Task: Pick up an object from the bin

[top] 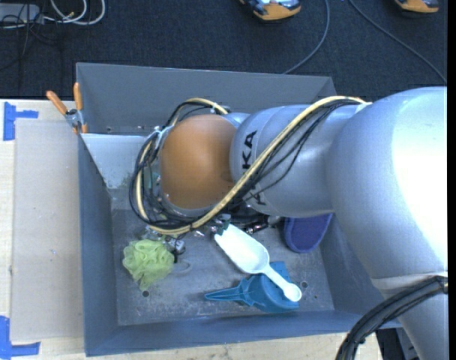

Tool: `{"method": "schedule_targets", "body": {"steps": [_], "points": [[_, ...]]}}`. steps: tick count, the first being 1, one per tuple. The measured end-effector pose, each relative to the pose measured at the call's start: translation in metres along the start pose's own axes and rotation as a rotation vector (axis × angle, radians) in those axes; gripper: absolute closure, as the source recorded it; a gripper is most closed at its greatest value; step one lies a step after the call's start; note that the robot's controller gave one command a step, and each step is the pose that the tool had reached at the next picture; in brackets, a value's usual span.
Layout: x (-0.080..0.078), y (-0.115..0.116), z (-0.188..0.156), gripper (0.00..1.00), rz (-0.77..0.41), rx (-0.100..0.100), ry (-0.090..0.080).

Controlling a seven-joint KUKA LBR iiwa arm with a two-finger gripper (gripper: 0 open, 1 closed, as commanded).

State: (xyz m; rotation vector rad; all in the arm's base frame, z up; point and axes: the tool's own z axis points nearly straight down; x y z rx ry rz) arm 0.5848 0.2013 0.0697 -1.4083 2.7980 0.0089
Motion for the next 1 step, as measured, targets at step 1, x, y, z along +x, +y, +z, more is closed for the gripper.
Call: {"method": "schedule_targets", "body": {"steps": [1], "points": [[0.0024, -0.0132, -0.1381, 1.00, -0.212, 0.005, -0.007]]}}
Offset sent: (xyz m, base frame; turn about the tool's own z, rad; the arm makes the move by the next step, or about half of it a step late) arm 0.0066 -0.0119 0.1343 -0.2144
